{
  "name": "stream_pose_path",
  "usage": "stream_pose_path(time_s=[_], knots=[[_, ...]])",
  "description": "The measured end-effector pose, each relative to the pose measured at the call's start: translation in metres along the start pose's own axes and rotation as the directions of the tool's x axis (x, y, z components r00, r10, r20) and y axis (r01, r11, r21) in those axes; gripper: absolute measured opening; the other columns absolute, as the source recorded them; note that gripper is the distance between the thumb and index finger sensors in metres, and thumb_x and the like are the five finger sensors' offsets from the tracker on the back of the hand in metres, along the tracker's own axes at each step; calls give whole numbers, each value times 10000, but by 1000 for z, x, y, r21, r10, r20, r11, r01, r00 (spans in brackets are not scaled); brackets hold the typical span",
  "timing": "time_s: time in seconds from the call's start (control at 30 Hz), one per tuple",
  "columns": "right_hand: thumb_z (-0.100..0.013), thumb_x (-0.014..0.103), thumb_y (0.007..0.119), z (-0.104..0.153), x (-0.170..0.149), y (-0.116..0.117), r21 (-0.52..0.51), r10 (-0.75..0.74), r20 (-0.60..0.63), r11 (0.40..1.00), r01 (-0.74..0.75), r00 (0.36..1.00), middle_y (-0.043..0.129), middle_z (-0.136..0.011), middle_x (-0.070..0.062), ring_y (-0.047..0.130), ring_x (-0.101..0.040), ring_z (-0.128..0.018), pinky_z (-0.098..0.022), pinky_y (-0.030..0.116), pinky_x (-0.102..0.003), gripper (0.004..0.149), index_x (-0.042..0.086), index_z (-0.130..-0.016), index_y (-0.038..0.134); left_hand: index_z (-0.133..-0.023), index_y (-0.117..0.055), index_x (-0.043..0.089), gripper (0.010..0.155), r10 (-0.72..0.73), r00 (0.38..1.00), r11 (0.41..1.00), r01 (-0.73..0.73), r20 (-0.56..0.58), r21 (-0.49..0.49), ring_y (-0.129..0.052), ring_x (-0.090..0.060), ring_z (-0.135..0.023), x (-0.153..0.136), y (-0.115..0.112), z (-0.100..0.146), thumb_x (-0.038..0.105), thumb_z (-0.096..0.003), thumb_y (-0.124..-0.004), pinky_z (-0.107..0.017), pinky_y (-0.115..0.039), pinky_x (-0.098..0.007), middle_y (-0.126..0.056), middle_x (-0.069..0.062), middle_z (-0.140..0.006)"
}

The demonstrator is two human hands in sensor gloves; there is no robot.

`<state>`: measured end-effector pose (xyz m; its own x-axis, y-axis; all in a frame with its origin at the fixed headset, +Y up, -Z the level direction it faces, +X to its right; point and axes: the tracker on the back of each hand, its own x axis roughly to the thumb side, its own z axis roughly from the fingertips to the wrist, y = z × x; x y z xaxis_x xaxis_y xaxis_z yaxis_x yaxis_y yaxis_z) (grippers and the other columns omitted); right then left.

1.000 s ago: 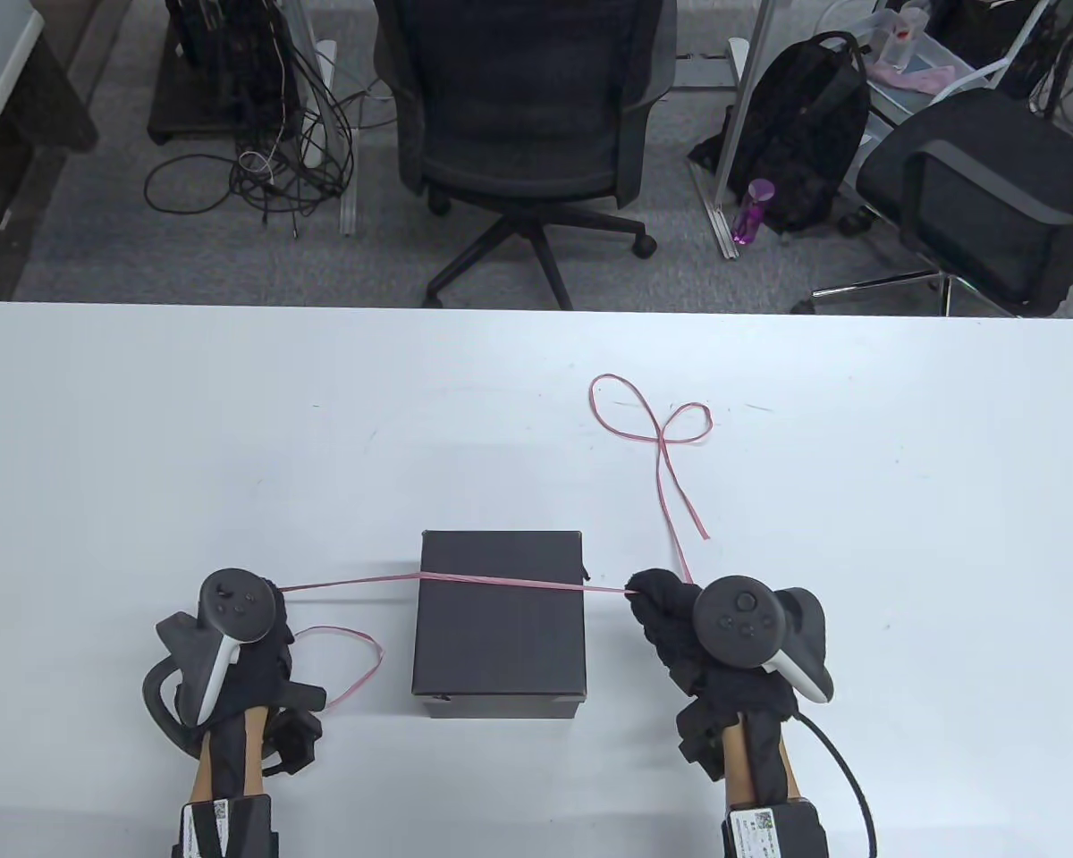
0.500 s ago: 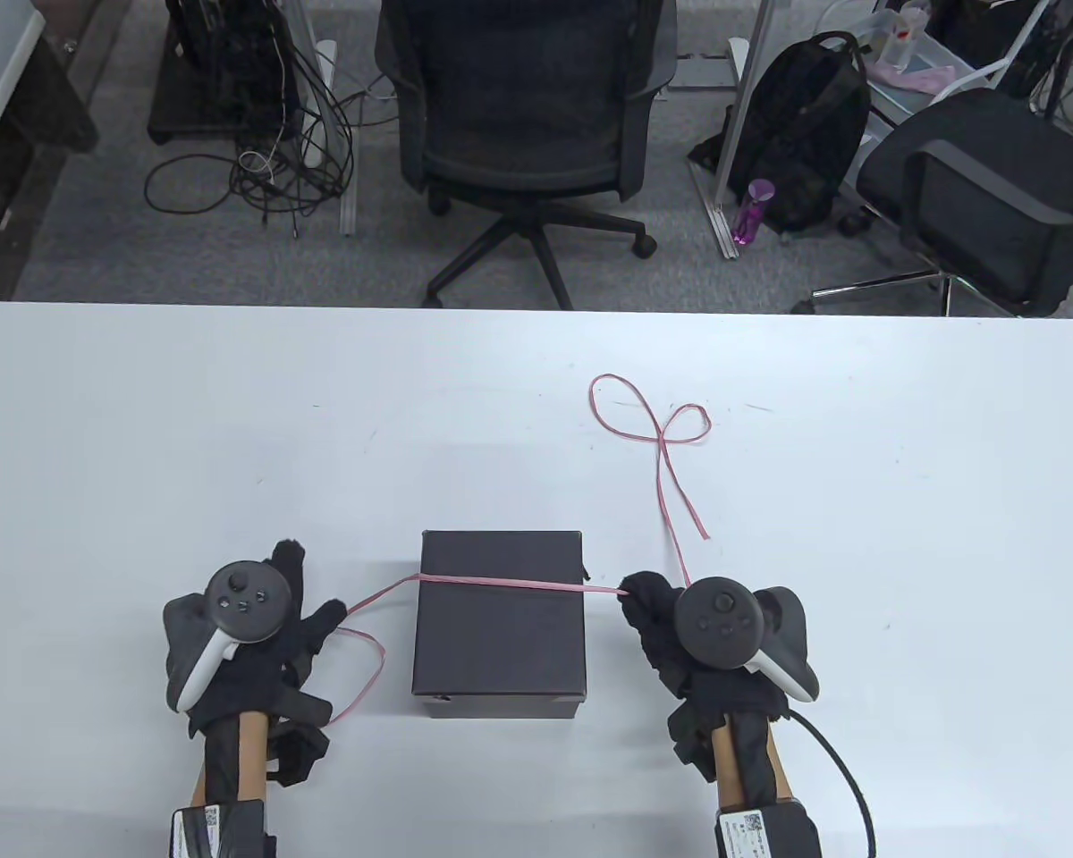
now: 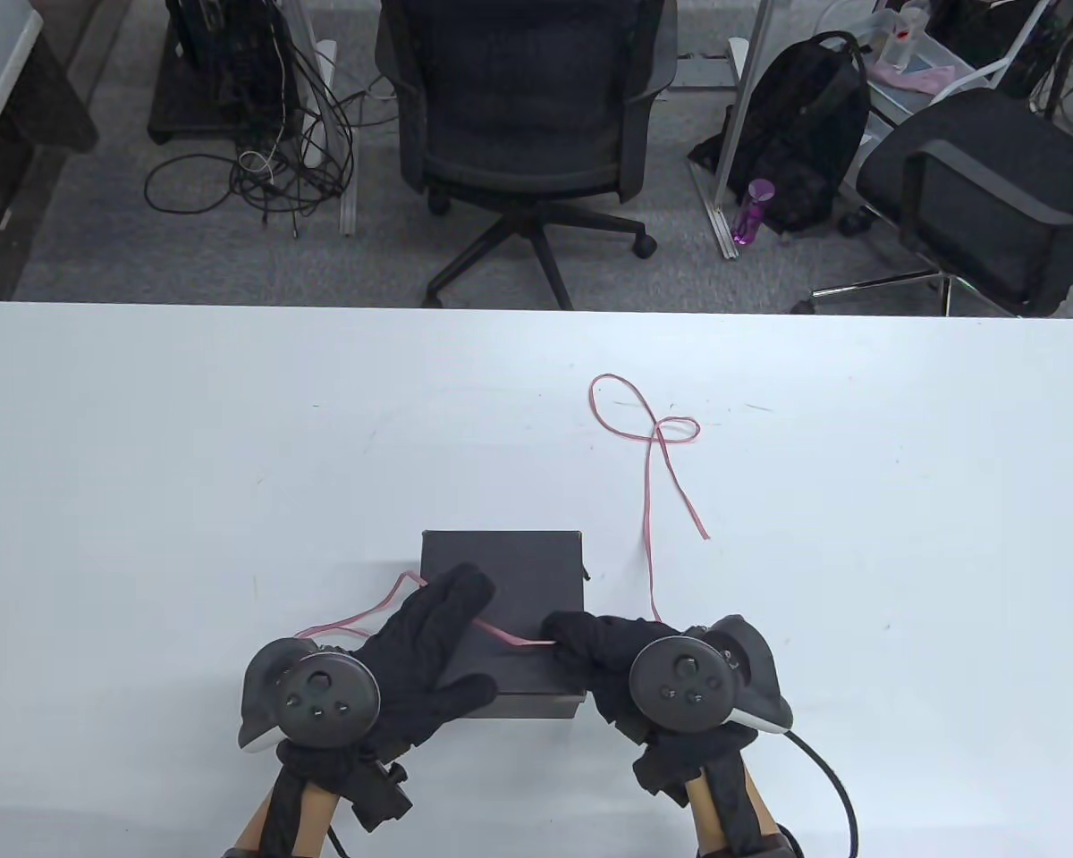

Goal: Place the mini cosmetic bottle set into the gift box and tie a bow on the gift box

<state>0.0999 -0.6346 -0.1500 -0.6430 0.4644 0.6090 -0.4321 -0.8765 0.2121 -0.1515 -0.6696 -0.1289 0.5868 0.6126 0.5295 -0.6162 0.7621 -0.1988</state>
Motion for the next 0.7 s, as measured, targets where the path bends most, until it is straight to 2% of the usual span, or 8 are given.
stream_pose_path(time_s=[0.13,0.27,0.33,0.4,0.57,0.6,0.67,0.7], knots=[[-582,293,671,-1,3,1,12,-37,32,999,37,999,950,-524,-73,874,-76,-182,-192,855,-314,427,93,-939,794,-1207,-354,225,837,19,999,999,-20,-36,-25,-580,-476,-1116,-6,-3,-1,638,-528,-619,-811,-556,-582,-440,-165,-1231],[-584,291,669,0,2,1,-13,-71,52,997,72,996,948,-538,-75,885,-80,-203,-213,862,-324,427,84,-936,793,-1053,-685,257,613,-16,999,999,14,-50,-49,-640,-423,-1102,-5,-3,-2,588,-538,-651,-814,-560,-548,-579,-102,-1193],[-584,288,670,0,1,0,-28,-100,63,994,102,993,947,-547,-79,892,-84,-214,-226,866,-332,427,76,-934,793,-946,-775,292,451,-66,996,996,63,-55,-64,-680,-388,-1089,-3,-5,-3,504,-566,-656,-813,-567,-533,-629,-62,-1167],[-585,281,675,1,-1,-1,-30,-129,69,991,132,989,948,-564,-88,906,-96,-235,-247,870,-347,426,63,-930,796,-918,-771,290,409,-75,996,996,73,-41,-52,-738,-360,-1067,-3,-5,-3,449,-580,-606,-808,-581,-541,-694,-29,-1132],[-581,257,706,9,-12,-13,-59,-129,20,990,130,991,946,-584,-102,922,-111,-262,-276,875,-370,421,13,-913,795,-887,-752,249,385,243,969,949,-228,-43,218,-1047,-248,-700,-22,15,8,397,-575,-581,-679,-822,-524,-921,-9,-886],[-580,254,711,11,-16,-17,-78,-129,6,989,129,992,946,-583,-103,922,-112,-262,-278,875,-372,421,10,-911,795,-879,-748,235,379,271,961,937,-249,-60,245,-1067,-176,-564,-28,20,11,391,-577,-578,-619,-892,-471,-927,-9,-845],[-578,250,716,15,-22,-21,-103,-127,-19,987,125,992,947,-584,-104,924,-115,-264,-281,874,-376,417,11,-910,797,-854,-729,204,372,248,963,938,-212,-103,273,-941,-5,-230,-36,25,14,387,-578,-561,-374,-972,-308,-908,11,-752],[-576,248,721,17,-26,-24,-119,-120,-40,986,115,992,947,-585,-105,925,-117,-266,-283,874,-378,415,12,-909,798,-855,-723,198,374,239,961,940,-194,-137,281,-915,-23,-191,-40,28,16,391,-581,-556,-290,-953,-293,-904,19,-726]])
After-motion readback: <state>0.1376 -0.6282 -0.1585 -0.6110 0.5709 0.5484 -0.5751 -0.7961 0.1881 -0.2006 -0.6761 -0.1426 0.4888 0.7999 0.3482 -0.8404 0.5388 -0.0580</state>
